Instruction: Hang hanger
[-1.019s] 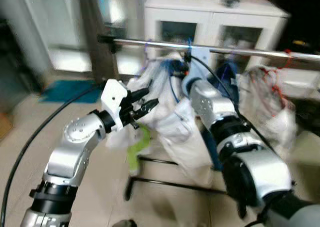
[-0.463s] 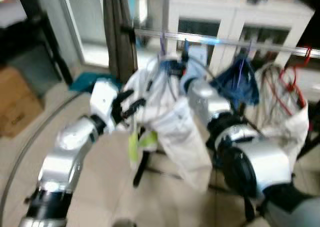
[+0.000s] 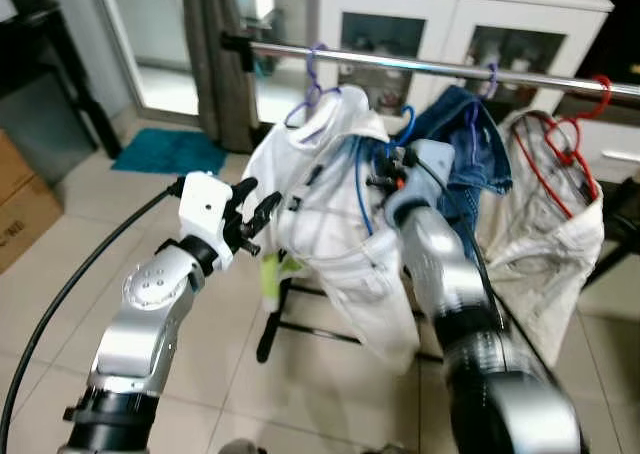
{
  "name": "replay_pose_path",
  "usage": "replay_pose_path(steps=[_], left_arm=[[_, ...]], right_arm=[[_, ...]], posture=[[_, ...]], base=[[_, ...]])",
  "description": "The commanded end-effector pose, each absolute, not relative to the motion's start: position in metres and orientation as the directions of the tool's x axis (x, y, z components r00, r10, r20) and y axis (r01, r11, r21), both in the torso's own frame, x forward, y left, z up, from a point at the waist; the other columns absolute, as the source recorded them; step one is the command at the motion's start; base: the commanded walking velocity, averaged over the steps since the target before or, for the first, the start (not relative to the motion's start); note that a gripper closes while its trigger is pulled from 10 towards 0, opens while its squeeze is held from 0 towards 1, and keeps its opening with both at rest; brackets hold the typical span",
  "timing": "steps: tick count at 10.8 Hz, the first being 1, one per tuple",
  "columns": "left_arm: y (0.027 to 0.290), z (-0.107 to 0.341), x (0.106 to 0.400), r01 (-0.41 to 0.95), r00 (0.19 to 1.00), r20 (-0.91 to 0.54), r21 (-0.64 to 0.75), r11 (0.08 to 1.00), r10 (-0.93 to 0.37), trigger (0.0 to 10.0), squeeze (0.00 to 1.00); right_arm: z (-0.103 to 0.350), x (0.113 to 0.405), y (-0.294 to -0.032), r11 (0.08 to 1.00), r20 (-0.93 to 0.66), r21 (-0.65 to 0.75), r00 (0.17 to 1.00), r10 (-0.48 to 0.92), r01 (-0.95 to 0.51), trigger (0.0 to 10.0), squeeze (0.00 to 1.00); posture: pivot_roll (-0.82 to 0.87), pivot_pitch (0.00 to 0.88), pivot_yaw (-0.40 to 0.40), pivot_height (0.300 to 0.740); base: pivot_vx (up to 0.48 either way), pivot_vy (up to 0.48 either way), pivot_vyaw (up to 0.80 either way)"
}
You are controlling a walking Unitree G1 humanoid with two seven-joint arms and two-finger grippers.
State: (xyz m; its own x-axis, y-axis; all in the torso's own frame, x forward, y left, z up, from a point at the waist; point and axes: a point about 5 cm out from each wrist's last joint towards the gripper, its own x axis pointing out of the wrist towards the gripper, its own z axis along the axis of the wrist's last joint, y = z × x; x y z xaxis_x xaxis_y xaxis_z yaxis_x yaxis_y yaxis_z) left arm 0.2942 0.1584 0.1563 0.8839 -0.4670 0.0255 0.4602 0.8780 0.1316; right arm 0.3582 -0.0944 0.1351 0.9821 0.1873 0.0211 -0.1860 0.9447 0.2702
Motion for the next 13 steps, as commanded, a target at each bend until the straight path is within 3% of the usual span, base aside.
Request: replay_pose_path(steps=[1,5,13], left_arm=[[0.158,0.154,0.294,0.455,0.887,0.023,0.128,0.881,-0.461,10.0,0.00],[0.161,0.155,0.294,0.442,0.893,0.030,0.130,0.888,-0.449,10.0,0.00],[0.165,0.158,0.299,0.445,0.892,0.010,0.164,0.880,-0.453,10.0,0.00]], right_arm=[[0.155,0.356,-0.090,0.942,0.105,0.246,0.972,0.208,-0.228,10.0,0.00],[0.146,0.338,-0.091,0.947,0.044,0.241,0.977,0.209,-0.213,10.0,0.00],[0.150,0.340,-0.081,0.940,0.017,0.235,0.968,0.252,-0.249,10.0,0.00]], posture=[[-0.02,0.000,0.010,0.740],[-0.01,0.000,0.003,0.740],[0.00,0.005,0.004,0.740]], base=[[0.000,0.000,0.00],[0.314,0.000,0.00],[0.349,0.000,0.00]])
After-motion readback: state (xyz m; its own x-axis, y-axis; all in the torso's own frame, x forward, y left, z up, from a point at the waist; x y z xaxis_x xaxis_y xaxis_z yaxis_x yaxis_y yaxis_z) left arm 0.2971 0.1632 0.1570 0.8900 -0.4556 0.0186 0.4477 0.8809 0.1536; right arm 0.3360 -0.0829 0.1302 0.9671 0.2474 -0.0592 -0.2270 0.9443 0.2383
